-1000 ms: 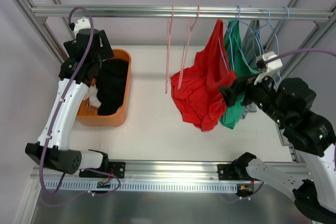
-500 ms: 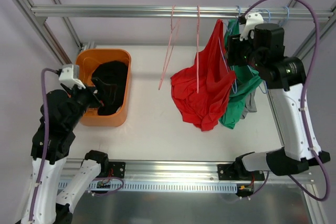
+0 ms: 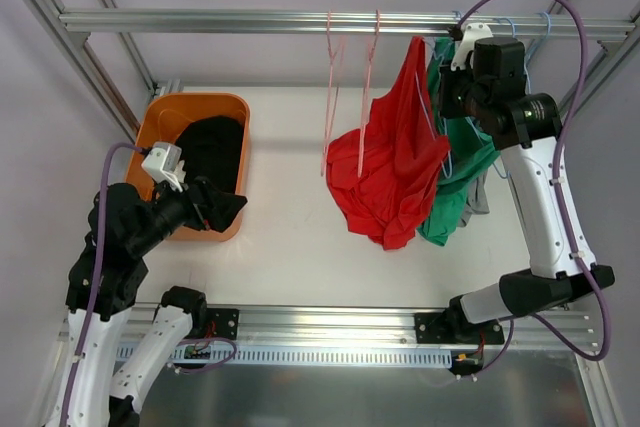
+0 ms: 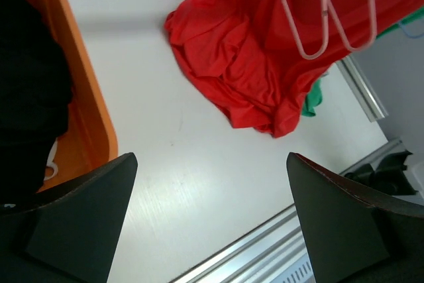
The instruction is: Remove the tank top from the hanger
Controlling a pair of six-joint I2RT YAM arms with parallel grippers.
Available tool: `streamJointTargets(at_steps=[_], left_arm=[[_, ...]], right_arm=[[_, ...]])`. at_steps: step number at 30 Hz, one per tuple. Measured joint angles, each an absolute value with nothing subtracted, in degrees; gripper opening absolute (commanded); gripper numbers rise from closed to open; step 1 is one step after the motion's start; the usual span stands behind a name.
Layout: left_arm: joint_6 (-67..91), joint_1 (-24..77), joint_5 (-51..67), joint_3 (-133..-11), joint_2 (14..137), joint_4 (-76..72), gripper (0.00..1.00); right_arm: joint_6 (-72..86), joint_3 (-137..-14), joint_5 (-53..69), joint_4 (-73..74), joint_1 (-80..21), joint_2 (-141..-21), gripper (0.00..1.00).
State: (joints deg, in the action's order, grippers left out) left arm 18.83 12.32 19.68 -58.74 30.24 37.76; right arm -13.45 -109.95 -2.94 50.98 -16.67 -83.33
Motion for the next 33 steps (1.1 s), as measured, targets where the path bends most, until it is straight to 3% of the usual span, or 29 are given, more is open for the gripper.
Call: streamJointTargets(at_steps=[10,17,24,30,33], left_arm=[[19.14,12.32,28.62,-74.72,39.51,36.21,0.99],[22.35,14.37,33.78,-79.46,47.77,30.04,0.99],[20.47,33.54,28.93,-93.43,60.10,26.50,0.99],[12.86,49.19,17.08,-106.56,74.04,23.18,0.99],[8.73,54.96,12.82,-111.22,81.78,22.63,0.93]], right_arm=[[-10.04,-105.41,-1.54,45.23,-16.36,-75.40,0.00],[-9.63,-105.10,0.47,46.11,-16.29,-72.03,0.00],[-9.37,-98.24,3.49,50.70,-16.19,-61.89,0.00],[-8.99,-95.46,5.91,57.17,-16.10,-51.20,0.00],[-8.56,-95.29,7.05,61.58,-16.10,-46.46,0.00]])
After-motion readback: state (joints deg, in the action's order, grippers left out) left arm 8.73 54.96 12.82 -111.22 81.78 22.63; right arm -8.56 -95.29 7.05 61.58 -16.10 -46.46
